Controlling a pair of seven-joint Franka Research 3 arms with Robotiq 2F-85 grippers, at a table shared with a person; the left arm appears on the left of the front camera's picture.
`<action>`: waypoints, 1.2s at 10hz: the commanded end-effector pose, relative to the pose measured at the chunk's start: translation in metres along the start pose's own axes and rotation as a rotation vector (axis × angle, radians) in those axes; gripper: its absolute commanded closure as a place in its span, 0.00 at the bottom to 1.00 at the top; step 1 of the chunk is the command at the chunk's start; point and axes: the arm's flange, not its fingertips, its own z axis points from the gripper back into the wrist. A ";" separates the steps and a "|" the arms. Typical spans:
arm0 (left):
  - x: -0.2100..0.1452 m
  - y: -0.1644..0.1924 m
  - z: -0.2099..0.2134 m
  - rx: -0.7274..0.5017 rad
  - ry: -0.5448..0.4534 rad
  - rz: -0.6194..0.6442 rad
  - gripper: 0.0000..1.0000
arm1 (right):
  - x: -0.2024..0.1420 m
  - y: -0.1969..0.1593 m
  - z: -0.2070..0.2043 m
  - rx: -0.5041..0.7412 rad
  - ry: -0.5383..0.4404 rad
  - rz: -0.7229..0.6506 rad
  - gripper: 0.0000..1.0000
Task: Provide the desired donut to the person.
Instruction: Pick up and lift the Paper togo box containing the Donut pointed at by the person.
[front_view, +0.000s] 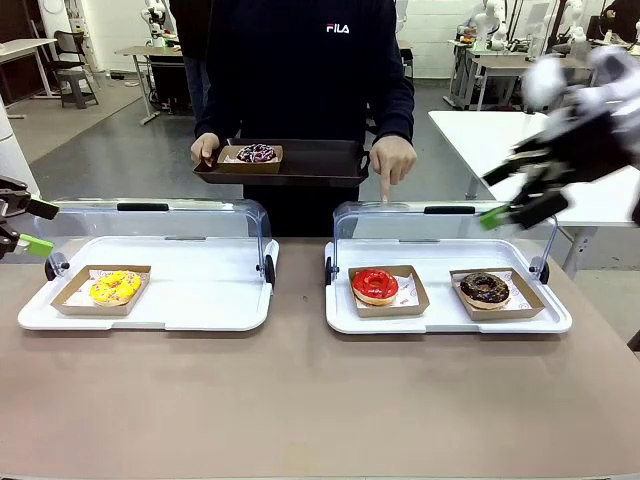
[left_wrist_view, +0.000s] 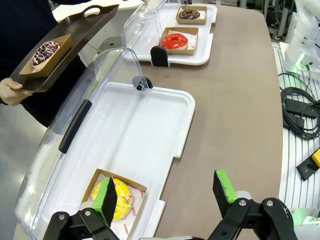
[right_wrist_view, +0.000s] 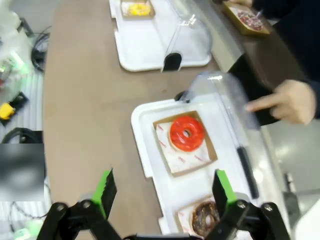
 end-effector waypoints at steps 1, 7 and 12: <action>-0.002 0.001 0.001 -0.002 -0.016 0.003 0.00 | 0.015 -0.041 -0.076 -0.003 0.188 0.006 0.00; -0.002 0.001 0.001 -0.002 -0.016 0.003 0.00 | -0.014 -0.041 -0.147 -0.016 0.274 0.109 0.00; -0.002 0.001 0.001 -0.002 -0.016 0.003 0.00 | -0.030 -0.013 -0.175 0.066 0.259 0.199 0.00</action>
